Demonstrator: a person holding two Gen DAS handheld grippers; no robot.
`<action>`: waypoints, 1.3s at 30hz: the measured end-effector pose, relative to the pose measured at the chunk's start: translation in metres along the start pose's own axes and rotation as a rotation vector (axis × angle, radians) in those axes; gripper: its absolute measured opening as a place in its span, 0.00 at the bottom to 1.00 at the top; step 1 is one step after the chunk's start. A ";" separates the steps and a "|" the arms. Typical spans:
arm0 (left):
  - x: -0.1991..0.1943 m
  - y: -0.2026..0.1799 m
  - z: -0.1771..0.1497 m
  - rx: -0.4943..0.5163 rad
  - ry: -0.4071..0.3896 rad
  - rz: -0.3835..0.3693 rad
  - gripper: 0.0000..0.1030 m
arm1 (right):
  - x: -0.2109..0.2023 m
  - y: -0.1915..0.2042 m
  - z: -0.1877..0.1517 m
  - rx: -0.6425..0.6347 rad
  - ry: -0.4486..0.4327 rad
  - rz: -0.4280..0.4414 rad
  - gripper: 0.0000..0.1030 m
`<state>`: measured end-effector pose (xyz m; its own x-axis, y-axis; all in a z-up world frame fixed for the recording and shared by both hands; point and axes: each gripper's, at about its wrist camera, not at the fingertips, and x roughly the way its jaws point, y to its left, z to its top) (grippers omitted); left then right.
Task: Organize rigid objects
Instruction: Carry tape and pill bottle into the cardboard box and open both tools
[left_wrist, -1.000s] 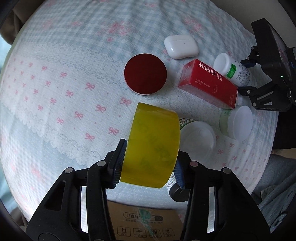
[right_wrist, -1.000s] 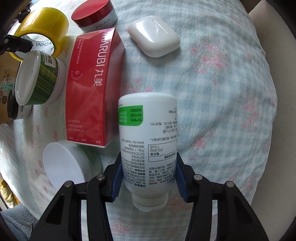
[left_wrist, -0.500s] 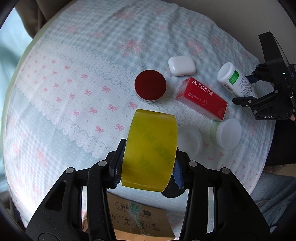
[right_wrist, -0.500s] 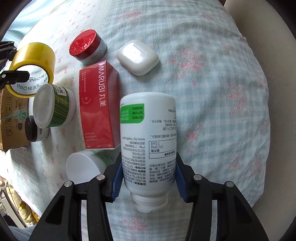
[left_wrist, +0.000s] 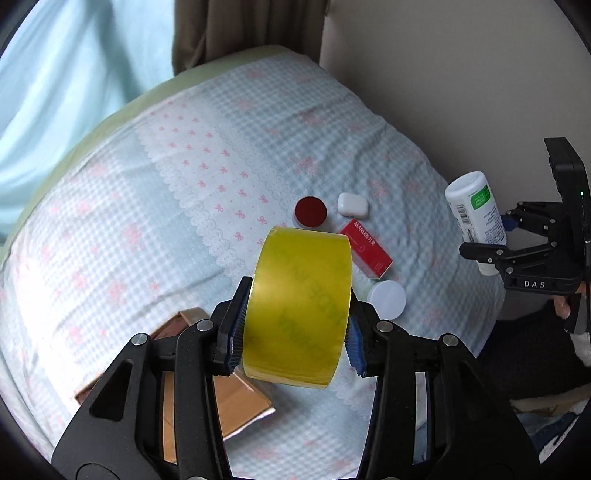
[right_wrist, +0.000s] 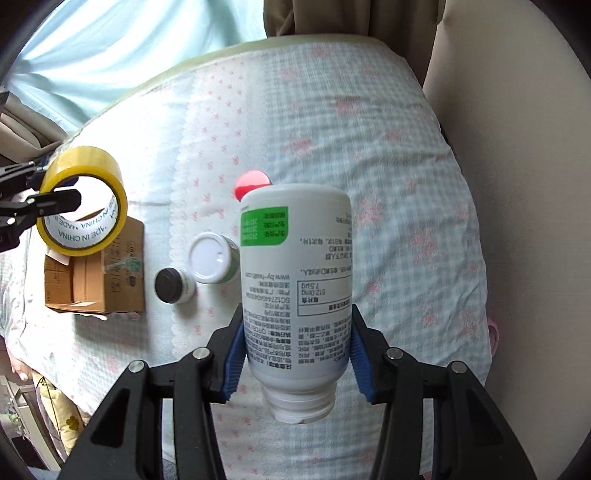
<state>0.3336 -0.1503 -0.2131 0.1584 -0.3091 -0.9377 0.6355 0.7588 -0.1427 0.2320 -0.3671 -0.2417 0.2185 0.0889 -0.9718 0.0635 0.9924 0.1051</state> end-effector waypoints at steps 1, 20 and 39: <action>-0.015 0.001 -0.008 -0.026 -0.020 0.013 0.39 | -0.008 0.011 0.000 -0.024 -0.015 0.000 0.44; -0.151 0.136 -0.166 -0.508 -0.189 0.151 0.38 | -0.071 0.241 0.035 -0.307 -0.089 0.221 0.44; -0.013 0.282 -0.239 -0.555 -0.005 0.063 0.36 | 0.100 0.387 0.019 -0.139 0.125 0.201 0.44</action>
<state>0.3305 0.2047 -0.3164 0.1875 -0.2547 -0.9487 0.1320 0.9636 -0.2326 0.2971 0.0243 -0.2942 0.0905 0.2861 -0.9539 -0.1055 0.9552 0.2765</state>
